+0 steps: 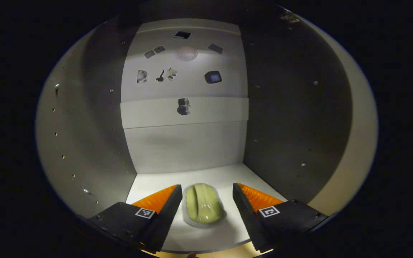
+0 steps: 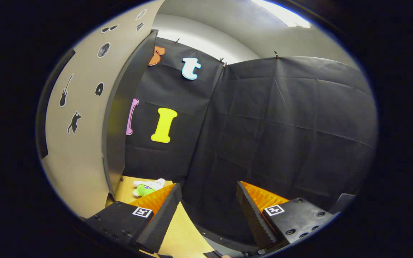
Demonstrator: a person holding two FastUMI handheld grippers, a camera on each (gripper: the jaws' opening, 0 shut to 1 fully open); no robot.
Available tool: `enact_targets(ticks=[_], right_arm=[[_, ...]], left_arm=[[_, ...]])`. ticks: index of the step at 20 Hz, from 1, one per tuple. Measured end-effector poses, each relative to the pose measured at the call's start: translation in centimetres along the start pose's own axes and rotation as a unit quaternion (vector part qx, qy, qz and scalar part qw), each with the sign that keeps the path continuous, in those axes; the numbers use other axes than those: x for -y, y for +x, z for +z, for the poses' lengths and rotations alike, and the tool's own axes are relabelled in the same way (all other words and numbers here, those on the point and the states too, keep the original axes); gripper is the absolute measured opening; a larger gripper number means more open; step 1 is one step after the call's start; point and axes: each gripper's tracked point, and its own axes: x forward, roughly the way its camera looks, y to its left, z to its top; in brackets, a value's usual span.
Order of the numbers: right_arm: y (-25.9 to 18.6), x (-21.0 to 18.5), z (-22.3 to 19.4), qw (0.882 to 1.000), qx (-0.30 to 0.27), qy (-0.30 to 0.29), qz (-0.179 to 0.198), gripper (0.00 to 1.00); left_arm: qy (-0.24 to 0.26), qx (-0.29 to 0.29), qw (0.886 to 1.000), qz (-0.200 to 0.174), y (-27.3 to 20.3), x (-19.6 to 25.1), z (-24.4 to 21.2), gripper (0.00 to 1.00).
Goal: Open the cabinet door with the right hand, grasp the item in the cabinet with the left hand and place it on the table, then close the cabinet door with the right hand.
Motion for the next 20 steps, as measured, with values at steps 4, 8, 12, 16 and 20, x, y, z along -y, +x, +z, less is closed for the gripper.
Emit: enact_targets(ticks=[4,8,12,16,20], right_arm=[[1.3,0.2,-0.5,1.0,-0.007,-0.002,0.001,0.98],[2.3,0.0,-0.7,1.0,-0.01,-0.001,0.004,0.97],[2.9,0.3,-0.7,1.0,-0.01,0.012,0.003,0.98],[3.1,0.0,-0.8,1.0,-0.008,0.018,0.016,0.97],[3.1,-0.5,-0.6,0.999,-0.005,0.023,0.034,0.97]], left_arm=[[-0.001,-0.04,0.999,0.006,2.7,0.0,-1.6,0.78],[-0.02,-0.079,0.997,0.013,4.3,-0.3,-3.6,0.66],[-0.024,-0.099,0.995,0.024,5.3,-0.8,-4.0,0.29],[-0.007,-0.108,0.994,0.034,5.2,-0.7,-3.9,0.23],[-0.015,-0.103,0.994,0.043,3.7,-1.0,-3.3,0.22]])
